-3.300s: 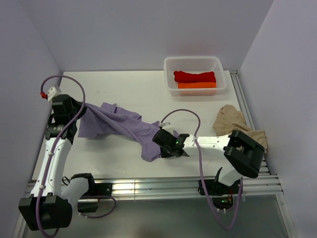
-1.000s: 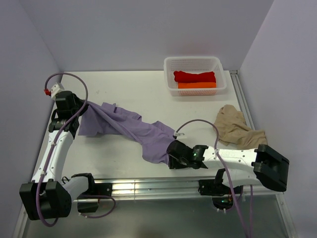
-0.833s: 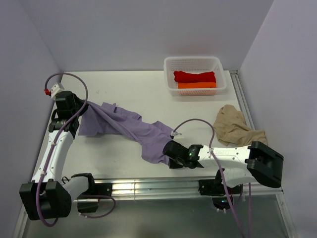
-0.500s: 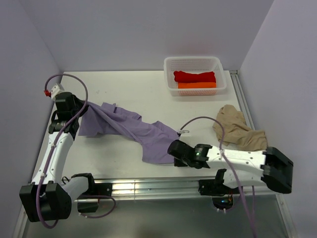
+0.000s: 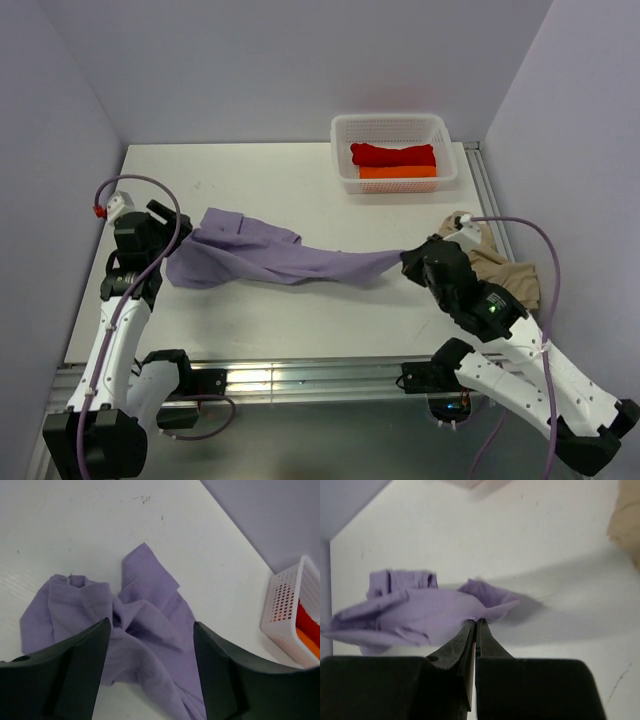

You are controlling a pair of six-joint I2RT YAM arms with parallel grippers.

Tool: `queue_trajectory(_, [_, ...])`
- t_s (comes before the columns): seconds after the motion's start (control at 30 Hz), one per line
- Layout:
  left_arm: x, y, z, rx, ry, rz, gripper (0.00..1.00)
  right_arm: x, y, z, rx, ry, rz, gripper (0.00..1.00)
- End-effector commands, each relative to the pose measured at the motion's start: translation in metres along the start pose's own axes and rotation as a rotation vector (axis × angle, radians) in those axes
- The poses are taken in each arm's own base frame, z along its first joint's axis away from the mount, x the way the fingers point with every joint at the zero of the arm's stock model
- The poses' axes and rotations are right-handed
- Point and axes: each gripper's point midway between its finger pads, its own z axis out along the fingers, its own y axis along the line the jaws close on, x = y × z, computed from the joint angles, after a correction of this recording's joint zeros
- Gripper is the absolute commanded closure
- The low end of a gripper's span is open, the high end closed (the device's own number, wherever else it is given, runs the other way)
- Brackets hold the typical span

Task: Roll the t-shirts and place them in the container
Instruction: Flatten the tshirt

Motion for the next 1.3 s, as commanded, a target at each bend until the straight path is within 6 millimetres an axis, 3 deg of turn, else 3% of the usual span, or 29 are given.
queue_trajectory(0.0, [0.0, 0.005, -0.007, -0.012, -0.01, 0.008, 0.24, -0.053, -0.007, -0.009, 0.051, -0.155, 0.027, 1.0])
queue_trajectory(0.2, [0.021, 0.005, -0.02, 0.056, 0.039, 0.014, 0.2, -0.1, -0.018, -0.012, 0.101, -0.311, 0.133, 1.0])
queue_trajectory(0.43, [0.052, 0.023, -0.007, 0.027, 0.119, 0.017, 0.2, -0.114, -0.028, 0.016, 0.113, -0.299, 0.187, 1.0])
queue_trajectory(0.6, [0.057, 0.015, 0.02, 0.018, 0.183, 0.01, 0.2, -0.099, -0.025, 0.028, 0.076, -0.243, 0.171, 1.0])
queue_trajectory(0.77, [0.043, -0.009, 0.045, 0.06, 0.197, 0.034, 0.2, -0.084, -0.028, 0.036, 0.067, -0.201, 0.138, 1.0])
queue_trajectory(0.97, [0.064, -0.016, 0.08, 0.063, 0.303, 0.033, 0.22, -0.074, -0.027, 0.043, 0.042, -0.166, 0.121, 1.0])
queue_trajectory(1.13, [0.077, -0.031, 0.094, 0.076, 0.335, 0.09, 0.27, -0.068, -0.022, 0.047, 0.019, -0.132, 0.111, 1.0])
queue_trajectory(1.27, [0.092, -0.031, 0.101, 0.066, 0.368, 0.118, 0.32, -0.065, -0.021, 0.047, 0.007, -0.125, 0.11, 1.0])
